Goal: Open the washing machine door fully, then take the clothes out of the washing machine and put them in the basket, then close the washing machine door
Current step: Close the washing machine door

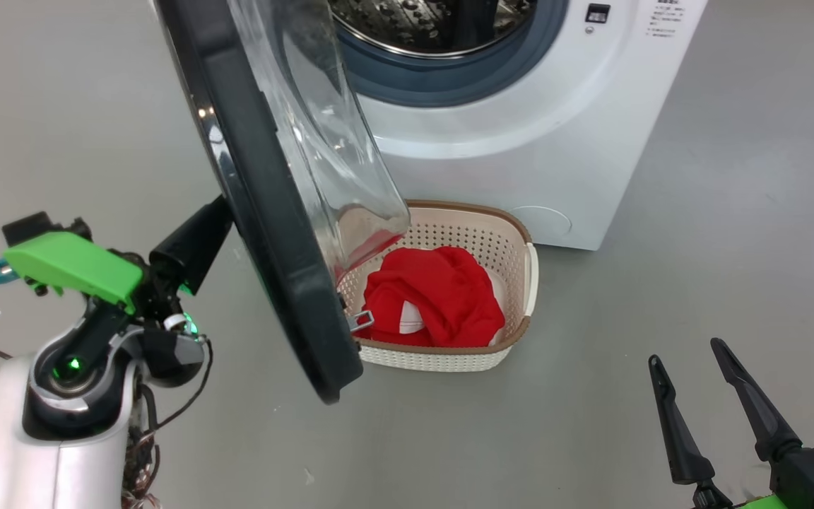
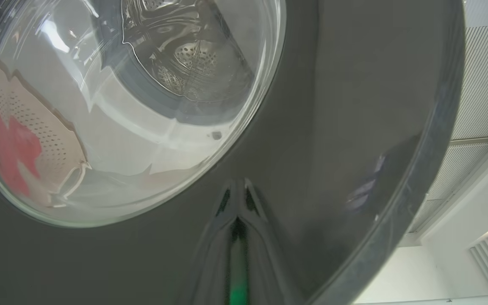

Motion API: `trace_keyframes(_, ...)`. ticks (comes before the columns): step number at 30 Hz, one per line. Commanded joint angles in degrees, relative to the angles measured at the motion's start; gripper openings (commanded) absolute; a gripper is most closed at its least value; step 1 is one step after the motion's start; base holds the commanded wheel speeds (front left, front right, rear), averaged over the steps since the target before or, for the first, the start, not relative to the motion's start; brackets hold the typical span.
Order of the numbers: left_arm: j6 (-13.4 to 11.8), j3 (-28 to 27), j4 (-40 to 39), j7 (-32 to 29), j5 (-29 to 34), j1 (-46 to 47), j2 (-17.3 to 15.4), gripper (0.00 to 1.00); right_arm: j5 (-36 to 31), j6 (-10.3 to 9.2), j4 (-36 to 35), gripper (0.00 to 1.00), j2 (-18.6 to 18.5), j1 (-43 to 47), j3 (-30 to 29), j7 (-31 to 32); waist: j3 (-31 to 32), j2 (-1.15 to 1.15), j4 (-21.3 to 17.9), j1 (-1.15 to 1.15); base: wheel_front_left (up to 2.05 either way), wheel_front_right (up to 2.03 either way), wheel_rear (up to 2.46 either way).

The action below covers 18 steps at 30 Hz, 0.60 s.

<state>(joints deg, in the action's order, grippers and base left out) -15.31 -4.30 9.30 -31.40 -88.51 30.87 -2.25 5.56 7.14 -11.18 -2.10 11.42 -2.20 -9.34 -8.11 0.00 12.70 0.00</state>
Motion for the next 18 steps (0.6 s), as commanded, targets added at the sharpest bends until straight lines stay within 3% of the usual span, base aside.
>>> trace_keyframes(1,1.1,-0.5,-1.2,0.1,-1.1,2.4,-0.6,0.0,0.1,0.35,-1.5,1.0,-0.8,-1.6,1.5,-0.3,-0.5,0.0,-1.0,0.0,0.0,0.0,0.0)
trace_keyframes(18,3.2,5.3,0.8,4.1,-6.0,7.3,-0.6,0.0,0.3,0.35,-1.1,1.0,-0.8,-2.7,1.5,-0.8,-2.3,0.0,-5.2,0.0,0.0,0.0,0.0)
